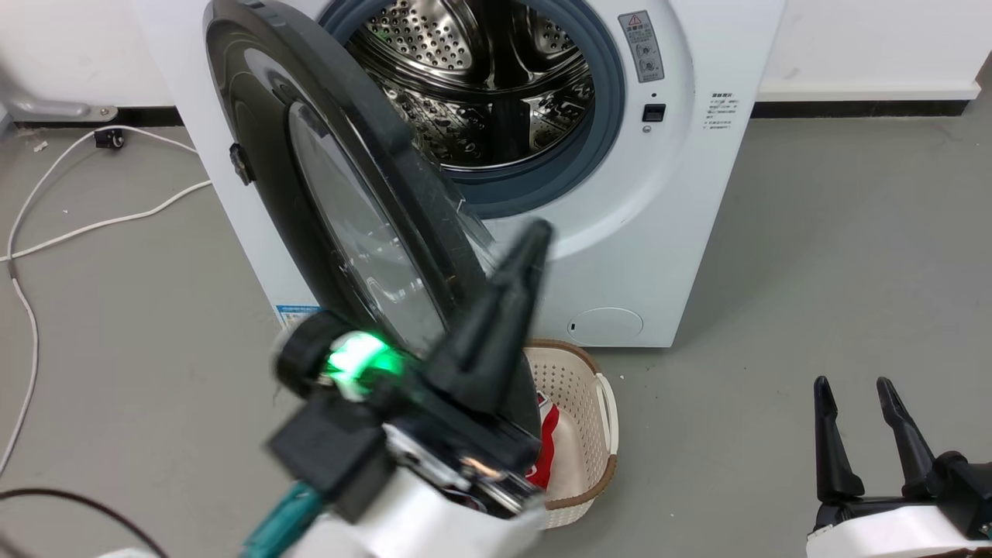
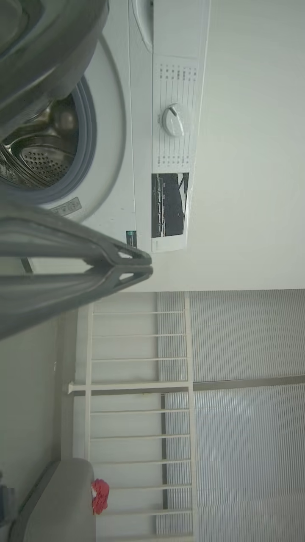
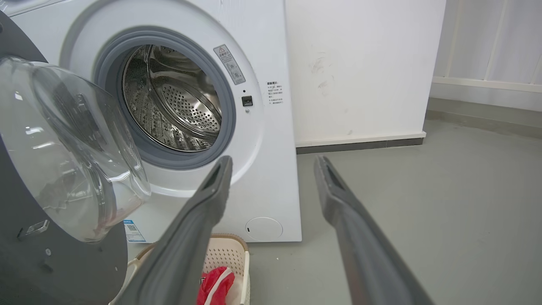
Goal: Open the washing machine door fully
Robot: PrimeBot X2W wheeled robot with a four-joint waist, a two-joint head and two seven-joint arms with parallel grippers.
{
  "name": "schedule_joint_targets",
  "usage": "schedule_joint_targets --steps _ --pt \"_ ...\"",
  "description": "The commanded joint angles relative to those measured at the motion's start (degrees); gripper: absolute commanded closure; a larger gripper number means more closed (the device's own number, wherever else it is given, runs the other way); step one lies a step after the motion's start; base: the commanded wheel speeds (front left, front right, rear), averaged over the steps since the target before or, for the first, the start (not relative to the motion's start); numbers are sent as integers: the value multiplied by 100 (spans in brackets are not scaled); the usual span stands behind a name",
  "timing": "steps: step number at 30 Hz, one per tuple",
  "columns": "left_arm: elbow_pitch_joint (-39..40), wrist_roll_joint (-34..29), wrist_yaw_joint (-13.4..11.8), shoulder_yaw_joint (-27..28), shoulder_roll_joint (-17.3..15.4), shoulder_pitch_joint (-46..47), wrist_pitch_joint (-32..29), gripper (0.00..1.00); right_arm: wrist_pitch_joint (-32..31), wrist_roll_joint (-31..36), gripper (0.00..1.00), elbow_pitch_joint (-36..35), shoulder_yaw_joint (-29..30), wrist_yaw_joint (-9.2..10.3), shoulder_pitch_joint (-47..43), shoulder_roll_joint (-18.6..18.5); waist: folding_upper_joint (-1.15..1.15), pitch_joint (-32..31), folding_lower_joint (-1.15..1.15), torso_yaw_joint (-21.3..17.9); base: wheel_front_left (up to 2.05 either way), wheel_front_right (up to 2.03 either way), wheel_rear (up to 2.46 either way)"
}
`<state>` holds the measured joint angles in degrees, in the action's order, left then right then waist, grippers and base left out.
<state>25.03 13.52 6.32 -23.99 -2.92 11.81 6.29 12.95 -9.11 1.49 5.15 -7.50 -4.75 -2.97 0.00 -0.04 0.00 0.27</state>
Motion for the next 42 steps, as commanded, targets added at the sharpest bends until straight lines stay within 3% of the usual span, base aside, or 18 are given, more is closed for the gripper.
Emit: schedule_joint_targets --steps 1,7,15,31,42 --pt "-61 59 16 -120 -3 -19 -89 100 -12 -49 0 9 7 2 35 18 0 -3 0 -10 0 0 0" --pt "-500 392 -11 -673 -6 -382 -711 100 -32 -79 0 39 16 2 4 17 0 -12 0 -21 0 0 0" --pt "-1030 426 -253 -805 -231 -946 -1268 100 -72 -124 0 63 -42 2 -10 17 0 15 0 27 0 0 0" --pt "-2586 234 -473 -823 -89 -413 -399 100 -121 -225 0 177 -198 2 142 17 0 213 0 -144 0 0 0" --pt "-3029 204 -736 -638 -118 -202 44 100 -84 -319 0 308 -260 2 224 17 0 306 0 -170 0 0 0"
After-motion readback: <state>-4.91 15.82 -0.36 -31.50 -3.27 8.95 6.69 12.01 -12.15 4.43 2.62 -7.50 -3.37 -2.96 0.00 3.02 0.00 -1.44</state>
